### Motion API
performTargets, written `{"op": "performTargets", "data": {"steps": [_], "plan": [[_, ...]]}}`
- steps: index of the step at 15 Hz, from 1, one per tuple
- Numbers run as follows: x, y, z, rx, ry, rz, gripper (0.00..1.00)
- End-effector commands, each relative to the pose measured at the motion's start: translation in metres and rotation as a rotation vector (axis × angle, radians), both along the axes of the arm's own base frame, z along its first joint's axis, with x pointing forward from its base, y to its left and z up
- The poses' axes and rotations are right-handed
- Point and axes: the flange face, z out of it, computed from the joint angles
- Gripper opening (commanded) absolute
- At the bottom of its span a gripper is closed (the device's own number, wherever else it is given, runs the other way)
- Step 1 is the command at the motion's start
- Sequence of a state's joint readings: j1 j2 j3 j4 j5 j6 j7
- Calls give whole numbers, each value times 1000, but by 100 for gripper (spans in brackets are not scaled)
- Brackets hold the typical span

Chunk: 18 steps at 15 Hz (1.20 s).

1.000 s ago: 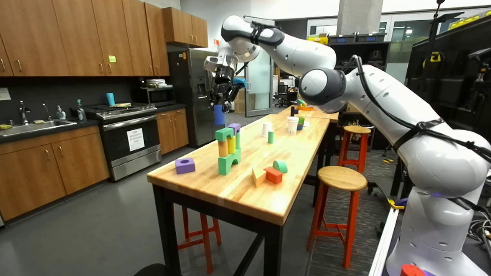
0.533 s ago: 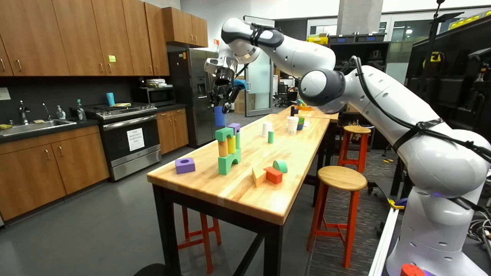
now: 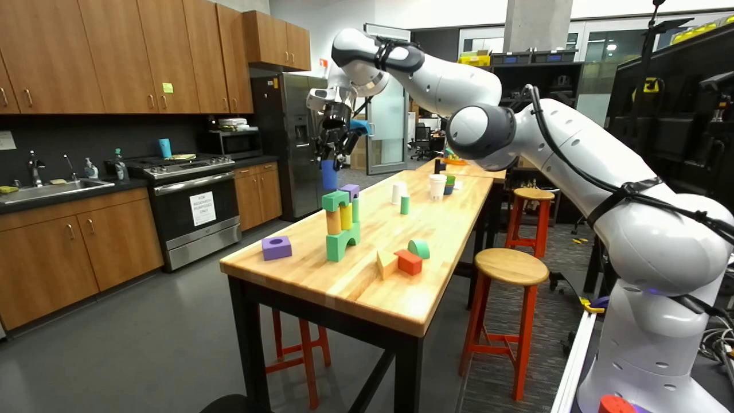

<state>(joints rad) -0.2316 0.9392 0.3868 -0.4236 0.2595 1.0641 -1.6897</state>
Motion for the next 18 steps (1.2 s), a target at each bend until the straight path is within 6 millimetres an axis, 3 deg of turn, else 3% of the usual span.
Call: {"op": "performTargets", "data": {"steps": [1,18], "plan": [[-1,-2,3,-12,-3,-5,16],[-3,-10,-2,-85,3,3,16]]}}
